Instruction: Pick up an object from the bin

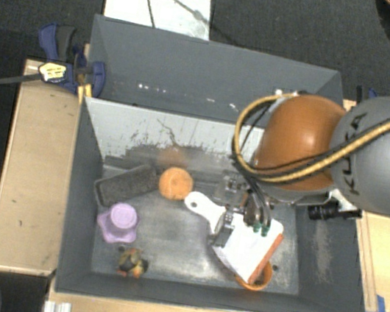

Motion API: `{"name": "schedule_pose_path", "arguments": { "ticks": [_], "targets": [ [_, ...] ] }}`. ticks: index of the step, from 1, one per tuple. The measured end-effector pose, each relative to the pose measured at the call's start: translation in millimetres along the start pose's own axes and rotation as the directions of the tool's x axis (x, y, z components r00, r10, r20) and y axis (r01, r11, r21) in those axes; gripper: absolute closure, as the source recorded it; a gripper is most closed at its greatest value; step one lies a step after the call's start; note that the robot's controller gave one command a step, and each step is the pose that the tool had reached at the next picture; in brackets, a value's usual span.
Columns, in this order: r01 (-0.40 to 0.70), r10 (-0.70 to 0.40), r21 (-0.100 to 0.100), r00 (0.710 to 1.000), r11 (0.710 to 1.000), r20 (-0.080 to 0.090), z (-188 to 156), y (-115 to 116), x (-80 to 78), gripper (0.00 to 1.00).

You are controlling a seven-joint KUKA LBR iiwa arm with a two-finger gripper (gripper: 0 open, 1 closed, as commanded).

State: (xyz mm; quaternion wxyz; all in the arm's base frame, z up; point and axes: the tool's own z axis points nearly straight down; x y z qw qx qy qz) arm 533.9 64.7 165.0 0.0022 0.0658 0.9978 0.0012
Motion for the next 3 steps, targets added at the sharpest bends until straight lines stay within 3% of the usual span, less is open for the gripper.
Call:
{"name": "schedule_pose_path", "arguments": {
  "ticks": [1,2,3],
  "targets": [
    [-0.013,0.013,0.002,1.0,1.0,0.001,26.3,-23.0,-6.7,0.0],
    [0.151,-0.151,0.002,0.989,0.989,-0.005,41.6,-28.5,-7.3,0.0],
    [0.019,-0.019,0.001,1.0,1.0,0.0,60.6,-28.8,-20.1,0.0]
  ]
}}
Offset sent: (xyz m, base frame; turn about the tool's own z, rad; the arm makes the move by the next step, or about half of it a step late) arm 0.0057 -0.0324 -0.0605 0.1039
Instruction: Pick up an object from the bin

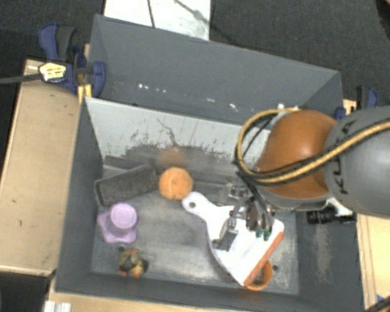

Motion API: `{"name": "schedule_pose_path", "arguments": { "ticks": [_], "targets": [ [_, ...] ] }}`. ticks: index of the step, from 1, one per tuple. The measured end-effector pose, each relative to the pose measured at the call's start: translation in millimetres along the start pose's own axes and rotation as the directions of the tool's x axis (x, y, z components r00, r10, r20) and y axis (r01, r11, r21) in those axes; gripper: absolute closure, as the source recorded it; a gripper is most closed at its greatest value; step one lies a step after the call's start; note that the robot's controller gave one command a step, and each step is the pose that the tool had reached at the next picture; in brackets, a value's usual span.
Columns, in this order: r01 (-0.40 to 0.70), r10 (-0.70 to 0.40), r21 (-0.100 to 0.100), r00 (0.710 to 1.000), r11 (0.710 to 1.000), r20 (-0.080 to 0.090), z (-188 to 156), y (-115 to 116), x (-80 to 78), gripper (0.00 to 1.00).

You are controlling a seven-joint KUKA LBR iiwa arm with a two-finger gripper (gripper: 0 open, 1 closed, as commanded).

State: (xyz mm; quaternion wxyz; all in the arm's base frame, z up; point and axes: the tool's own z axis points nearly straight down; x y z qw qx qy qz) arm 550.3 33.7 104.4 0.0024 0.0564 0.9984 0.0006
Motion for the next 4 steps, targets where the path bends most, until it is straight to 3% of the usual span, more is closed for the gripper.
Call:
{"name": "schedule_pose_path", "arguments": {
  "ticks": [1,2,3,4],
  "targets": [
    [0.095,-0.095,0.003,0.995,0.995,-0.004,34.2,29.3,-19.4,1.0],
    [0.094,-0.094,0.003,0.996,0.996,-0.004,34.2,29.2,-19.4,1.0],
    [0.116,-0.116,0.0,0.993,0.993,-0.003,-88.7,29.5,-12.2,1.0],
    [0.115,-0.115,0.0,0.993,0.993,-0.003,-88.5,29.5,-12.1,1.0]
  ]
}}
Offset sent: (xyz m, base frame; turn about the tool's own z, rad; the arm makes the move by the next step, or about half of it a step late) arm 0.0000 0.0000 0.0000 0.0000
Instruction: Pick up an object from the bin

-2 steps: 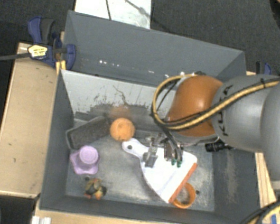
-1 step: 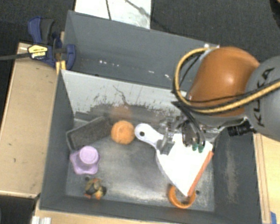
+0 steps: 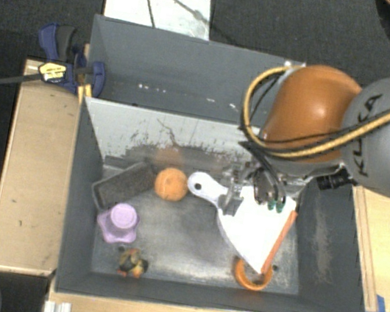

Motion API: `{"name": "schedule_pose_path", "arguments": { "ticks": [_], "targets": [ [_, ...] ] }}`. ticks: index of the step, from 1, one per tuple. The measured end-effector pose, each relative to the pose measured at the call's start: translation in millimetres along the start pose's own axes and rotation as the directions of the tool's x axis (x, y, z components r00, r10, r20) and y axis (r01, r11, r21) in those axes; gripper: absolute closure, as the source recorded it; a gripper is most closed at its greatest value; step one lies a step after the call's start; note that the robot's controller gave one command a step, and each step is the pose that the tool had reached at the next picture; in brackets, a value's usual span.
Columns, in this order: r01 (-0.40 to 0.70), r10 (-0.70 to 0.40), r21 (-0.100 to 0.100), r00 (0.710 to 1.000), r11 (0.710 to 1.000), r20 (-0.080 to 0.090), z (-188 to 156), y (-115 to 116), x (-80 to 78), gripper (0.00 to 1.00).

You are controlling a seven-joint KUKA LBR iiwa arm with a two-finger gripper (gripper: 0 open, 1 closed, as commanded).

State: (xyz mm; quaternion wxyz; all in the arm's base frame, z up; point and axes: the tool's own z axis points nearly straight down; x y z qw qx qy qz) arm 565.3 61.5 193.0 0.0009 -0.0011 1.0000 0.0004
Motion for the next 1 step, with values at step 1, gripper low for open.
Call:
{"name": "schedule_pose_path", "arguments": {
  "ticks": [1],
  "targets": [
    [0.0,0.0,0.001,1.0,1.0,-0.008,-42.2,-7.5,9.0,1.0]
  ]
}}
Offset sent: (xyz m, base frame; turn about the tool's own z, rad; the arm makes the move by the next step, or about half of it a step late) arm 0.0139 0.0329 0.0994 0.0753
